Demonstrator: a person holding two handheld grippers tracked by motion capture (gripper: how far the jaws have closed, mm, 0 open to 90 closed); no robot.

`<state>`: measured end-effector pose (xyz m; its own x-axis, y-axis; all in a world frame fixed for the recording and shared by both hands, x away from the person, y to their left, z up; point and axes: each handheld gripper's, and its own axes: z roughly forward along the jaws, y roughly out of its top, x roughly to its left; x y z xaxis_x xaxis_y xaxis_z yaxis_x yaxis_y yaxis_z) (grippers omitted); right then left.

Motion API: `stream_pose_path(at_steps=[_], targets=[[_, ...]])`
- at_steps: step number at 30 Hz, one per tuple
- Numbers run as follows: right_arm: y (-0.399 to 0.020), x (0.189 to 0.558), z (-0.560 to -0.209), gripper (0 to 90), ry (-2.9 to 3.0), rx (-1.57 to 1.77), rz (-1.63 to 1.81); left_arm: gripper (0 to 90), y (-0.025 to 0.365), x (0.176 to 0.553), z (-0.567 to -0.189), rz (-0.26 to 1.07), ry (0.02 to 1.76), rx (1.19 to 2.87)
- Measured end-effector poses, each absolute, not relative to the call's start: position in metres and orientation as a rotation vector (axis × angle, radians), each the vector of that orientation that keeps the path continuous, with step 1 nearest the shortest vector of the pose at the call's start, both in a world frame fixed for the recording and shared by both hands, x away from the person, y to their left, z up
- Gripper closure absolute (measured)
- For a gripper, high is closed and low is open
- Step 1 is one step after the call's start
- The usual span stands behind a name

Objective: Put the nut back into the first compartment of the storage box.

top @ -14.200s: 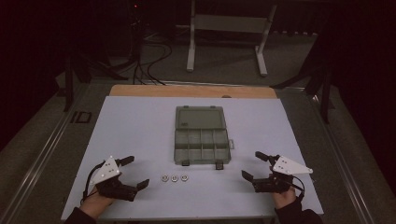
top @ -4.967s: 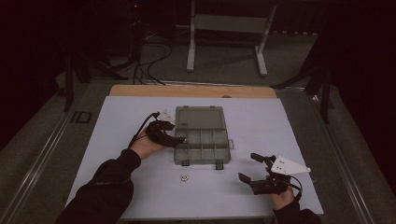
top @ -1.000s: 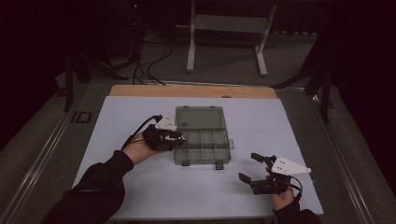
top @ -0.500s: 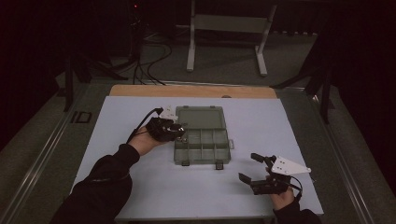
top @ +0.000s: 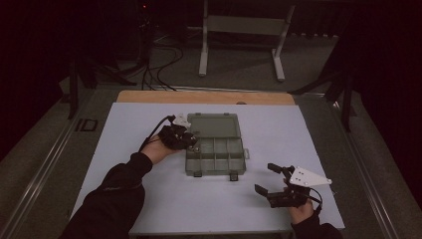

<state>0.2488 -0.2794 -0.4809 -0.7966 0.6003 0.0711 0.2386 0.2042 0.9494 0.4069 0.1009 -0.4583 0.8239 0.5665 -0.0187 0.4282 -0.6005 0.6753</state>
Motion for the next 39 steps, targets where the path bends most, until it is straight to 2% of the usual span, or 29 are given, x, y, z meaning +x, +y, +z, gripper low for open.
stream_pose_path(at_steps=[7,8,10,13,22,29,39], targets=[[-0.280,0.248,-0.481,11.4,2.170,0.789,1.621,68.2,0.098,0.408,-0.470,0.231,0.722,2.343],[-0.280,0.249,-0.481,11.4,2.171,0.789,1.621,65.9,0.098,0.408,-0.471,0.235,0.734,2.340],[-0.279,0.249,-0.481,11.4,2.174,0.787,1.619,42.9,0.098,0.409,-0.469,0.238,0.762,2.334],[-0.279,0.248,-0.481,11.4,2.174,0.788,1.618,27.4,0.100,0.409,-0.466,0.231,0.783,2.310],[-0.280,0.248,-0.481,11.4,2.171,0.790,1.618,6.1,0.111,0.401,-0.458,0.147,0.777,2.257],[-0.280,0.249,-0.481,11.4,2.169,0.793,1.616,5.3,0.125,0.380,-0.450,0.203,0.733,2.146],[-0.280,0.249,-0.481,11.4,2.168,0.794,1.615,5.4,0.145,0.346,-0.452,0.203,0.680,2.098]])
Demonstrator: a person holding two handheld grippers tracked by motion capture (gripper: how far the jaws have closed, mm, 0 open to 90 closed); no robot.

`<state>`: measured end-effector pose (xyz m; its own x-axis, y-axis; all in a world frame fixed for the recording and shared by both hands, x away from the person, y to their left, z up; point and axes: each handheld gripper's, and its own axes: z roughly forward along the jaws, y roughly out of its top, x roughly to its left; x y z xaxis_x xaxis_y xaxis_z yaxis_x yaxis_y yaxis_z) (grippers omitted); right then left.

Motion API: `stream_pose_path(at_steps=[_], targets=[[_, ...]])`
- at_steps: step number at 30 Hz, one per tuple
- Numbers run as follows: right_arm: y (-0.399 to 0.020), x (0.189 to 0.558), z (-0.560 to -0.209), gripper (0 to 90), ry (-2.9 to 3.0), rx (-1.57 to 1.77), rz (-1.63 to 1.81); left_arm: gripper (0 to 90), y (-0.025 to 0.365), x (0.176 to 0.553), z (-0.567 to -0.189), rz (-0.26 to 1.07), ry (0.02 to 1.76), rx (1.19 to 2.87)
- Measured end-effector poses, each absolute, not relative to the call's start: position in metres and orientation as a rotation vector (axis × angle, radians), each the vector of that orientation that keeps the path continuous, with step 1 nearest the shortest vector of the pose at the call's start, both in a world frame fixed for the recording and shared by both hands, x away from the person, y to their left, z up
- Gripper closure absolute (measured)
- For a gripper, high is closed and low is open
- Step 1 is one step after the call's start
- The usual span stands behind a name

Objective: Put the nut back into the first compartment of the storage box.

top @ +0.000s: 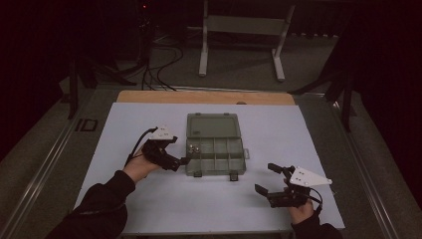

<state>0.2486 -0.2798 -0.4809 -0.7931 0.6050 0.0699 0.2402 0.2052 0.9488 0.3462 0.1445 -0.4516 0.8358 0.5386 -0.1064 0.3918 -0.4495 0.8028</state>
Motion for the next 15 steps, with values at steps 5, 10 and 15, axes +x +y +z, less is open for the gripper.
stream_pose_path(at_steps=[5,10,15], targets=[[-0.279,0.249,-0.481,11.4,2.174,0.792,1.610,5.4,0.157,0.327,-0.458,0.171,0.674,2.052],[-0.279,0.249,-0.481,11.4,2.176,0.799,1.608,5.4,0.166,0.311,-0.462,0.150,0.658,2.026],[-0.278,0.249,-0.481,11.4,2.176,0.796,1.606,5.4,0.171,0.296,-0.467,0.135,0.646,2.021]])
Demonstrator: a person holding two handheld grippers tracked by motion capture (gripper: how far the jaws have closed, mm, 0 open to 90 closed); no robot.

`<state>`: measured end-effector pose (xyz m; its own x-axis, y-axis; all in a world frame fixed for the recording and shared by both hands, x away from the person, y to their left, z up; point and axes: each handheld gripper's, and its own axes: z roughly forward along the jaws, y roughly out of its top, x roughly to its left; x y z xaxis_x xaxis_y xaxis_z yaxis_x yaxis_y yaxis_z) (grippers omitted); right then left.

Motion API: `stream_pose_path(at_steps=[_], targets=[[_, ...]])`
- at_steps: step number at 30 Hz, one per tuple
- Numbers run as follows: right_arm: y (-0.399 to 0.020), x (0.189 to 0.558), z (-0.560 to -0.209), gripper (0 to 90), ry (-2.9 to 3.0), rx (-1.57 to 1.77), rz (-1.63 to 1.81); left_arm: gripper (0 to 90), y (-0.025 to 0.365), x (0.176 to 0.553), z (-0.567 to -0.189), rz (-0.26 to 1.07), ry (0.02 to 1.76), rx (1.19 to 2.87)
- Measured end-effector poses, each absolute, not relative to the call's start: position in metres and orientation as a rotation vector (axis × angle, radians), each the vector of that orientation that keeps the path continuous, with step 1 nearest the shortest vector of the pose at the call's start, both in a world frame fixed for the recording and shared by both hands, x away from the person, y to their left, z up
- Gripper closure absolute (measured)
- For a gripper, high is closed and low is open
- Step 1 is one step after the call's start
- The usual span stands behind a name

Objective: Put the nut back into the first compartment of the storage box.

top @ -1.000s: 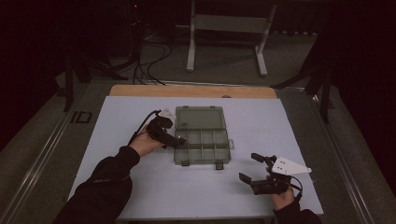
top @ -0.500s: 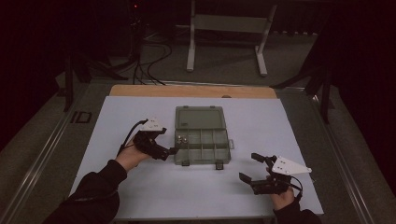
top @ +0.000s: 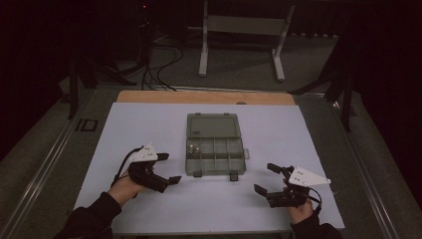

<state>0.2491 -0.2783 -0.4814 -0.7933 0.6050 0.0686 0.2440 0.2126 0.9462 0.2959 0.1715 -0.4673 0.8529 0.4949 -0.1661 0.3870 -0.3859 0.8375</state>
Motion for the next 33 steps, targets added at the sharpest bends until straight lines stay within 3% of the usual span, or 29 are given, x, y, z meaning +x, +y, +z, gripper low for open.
stream_pose_path(at_steps=[33], targets=[[-0.278,0.249,-0.481,11.4,2.177,0.790,1.600,5.3,0.218,0.245,-0.499,0.160,0.640,2.011]])
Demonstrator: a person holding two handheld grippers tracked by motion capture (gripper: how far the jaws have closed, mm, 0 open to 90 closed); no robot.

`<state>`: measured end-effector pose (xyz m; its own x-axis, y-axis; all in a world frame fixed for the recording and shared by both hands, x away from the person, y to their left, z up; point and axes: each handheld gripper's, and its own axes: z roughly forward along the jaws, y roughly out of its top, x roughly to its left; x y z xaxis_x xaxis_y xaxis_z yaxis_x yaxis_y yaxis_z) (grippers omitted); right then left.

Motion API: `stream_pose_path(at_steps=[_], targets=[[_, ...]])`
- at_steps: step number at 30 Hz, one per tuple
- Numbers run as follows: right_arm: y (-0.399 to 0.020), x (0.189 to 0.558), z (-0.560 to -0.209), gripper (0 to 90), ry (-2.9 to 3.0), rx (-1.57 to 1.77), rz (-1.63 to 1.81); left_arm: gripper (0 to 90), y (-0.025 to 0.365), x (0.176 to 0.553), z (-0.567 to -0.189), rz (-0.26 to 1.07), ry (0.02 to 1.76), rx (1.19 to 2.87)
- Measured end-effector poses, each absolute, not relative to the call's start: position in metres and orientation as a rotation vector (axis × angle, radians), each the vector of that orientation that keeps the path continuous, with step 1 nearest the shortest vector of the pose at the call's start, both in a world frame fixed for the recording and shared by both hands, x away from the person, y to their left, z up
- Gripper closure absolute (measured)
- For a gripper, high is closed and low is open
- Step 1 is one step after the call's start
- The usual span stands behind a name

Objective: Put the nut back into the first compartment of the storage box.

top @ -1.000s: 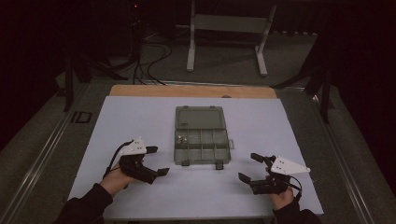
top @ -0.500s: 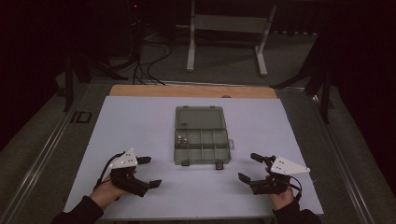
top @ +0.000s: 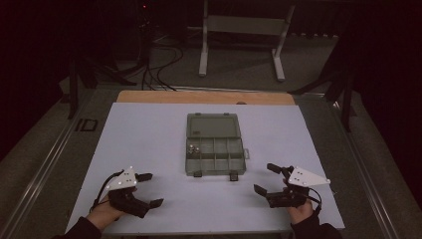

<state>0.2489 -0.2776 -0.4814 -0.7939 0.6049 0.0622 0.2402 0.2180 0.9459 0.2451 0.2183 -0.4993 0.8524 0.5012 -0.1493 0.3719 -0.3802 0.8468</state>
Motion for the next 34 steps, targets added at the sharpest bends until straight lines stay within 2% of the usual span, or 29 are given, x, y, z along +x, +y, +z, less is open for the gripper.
stream_pose_path(at_steps=[15,34], targets=[[-0.2777,0.2491,-0.4814,11.4,2.182,0.781,1.600,5.3,0.2261,0.2442,-0.5038,0.213,0.666,1.965],[-0.2779,0.2491,-0.4813,11.4,2.184,0.784,1.594,5.4,0.2224,0.2442,-0.5064,0.235,0.677,1.999]])
